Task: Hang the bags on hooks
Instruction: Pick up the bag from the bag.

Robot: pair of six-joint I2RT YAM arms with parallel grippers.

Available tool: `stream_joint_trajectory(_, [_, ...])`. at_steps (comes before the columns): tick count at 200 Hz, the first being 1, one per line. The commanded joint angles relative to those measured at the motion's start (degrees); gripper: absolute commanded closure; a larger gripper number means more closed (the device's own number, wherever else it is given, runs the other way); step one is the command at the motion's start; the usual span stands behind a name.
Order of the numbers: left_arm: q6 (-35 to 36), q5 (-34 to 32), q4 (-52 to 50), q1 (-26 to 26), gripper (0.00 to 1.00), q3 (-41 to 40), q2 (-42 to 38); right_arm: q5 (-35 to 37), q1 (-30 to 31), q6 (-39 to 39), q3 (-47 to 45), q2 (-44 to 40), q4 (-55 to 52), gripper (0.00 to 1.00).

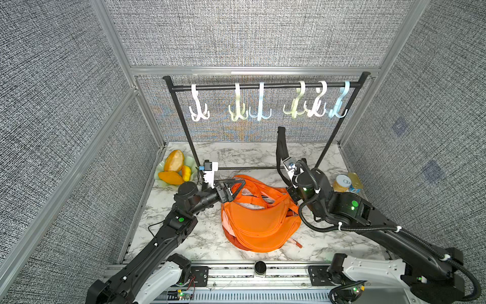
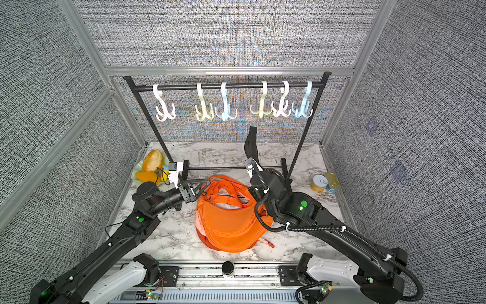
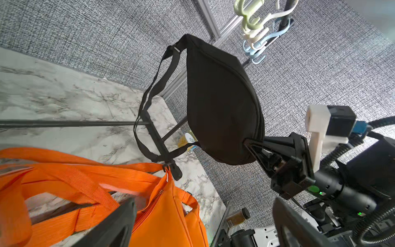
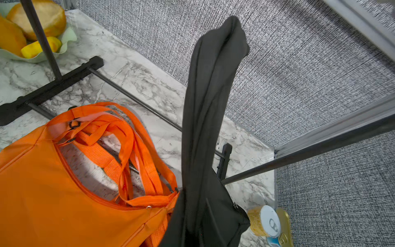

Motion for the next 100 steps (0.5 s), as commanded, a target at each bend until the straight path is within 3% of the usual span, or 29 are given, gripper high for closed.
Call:
stream_joint_trajectory(1, [0.0, 0.3, 7.8, -1.4, 0.01, 2.4, 3.6, 1.1, -0.9, -5.1, 0.5, 0.5, 6.4, 0.91])
stream_joint_trajectory(52, [-0.2, 1.2, 14.3, -5.3, 0.01, 9.4, 12.5, -3.1, -2.6, -9.4, 1.5, 3.6, 11.7, 0.90])
stream_joint_trajectory(100, [-0.7, 0.3, 17.6, -8.0, 0.01, 13.9, 18.5, -7.5, -2.8, -8.1, -1.4, 4.0, 14.9, 0.90])
